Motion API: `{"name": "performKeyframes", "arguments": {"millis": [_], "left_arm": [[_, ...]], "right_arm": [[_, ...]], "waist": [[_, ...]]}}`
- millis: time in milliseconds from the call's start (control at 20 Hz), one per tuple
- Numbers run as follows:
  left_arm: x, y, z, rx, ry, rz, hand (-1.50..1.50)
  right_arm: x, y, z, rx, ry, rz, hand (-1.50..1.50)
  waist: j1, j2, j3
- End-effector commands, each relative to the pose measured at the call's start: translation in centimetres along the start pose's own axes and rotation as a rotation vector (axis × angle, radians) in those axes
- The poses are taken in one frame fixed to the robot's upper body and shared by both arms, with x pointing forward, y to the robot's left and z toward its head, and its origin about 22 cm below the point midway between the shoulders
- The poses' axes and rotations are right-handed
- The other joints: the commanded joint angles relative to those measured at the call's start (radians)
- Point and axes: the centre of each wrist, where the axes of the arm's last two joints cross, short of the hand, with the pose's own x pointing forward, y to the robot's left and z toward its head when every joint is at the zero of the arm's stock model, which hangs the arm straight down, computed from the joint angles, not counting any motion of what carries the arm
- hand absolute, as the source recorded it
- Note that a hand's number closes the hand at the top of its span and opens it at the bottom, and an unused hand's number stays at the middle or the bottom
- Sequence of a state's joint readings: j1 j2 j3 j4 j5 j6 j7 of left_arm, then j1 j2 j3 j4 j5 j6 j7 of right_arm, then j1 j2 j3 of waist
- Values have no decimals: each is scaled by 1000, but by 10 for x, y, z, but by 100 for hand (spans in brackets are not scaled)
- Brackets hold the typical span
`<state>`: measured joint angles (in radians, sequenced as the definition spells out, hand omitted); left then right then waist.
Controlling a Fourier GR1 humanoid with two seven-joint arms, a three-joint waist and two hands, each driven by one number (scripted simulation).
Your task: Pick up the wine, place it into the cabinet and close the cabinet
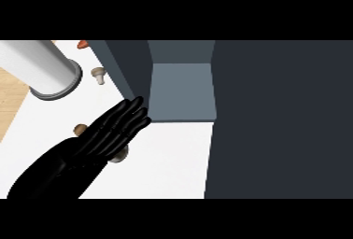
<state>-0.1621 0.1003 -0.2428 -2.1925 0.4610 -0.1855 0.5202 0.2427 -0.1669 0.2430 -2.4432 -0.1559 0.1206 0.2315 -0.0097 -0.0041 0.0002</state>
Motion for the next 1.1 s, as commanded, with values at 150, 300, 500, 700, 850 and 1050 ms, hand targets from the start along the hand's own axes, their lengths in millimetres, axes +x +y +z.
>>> {"name": "performKeyframes", "arguments": {"millis": [150, 300, 500, 700, 850, 1050], "left_arm": [[31, -21, 22, -23, 16, 40, -150], [46, -35, 8, 0, 12, 19, -150], [56, -35, 27, 2, 36, 40, -150], [62, -48, 40, 43, 26, 32, -150], [57, -41, 18, 36, 18, 12, -150], [70, -31, 37, 58, 4, -17, -150]], "right_arm": [[41, 5, 25, 5, -19, -16, -150], [29, 13, 16, -16, -17, -27, -150], [45, 20, 15, -12, -19, -33, -150], [53, 9, 30, 17, -6, -12, -150], [60, 19, 23, 10, -1, -10, -150], [59, 14, 24, -3, -12, -12, -150]], "waist": [[4, 0, 0], [3, 1, 0], [11, 0, -1], [7, -7, 1], [7, -2, -1], [10, -3, -1]]}}
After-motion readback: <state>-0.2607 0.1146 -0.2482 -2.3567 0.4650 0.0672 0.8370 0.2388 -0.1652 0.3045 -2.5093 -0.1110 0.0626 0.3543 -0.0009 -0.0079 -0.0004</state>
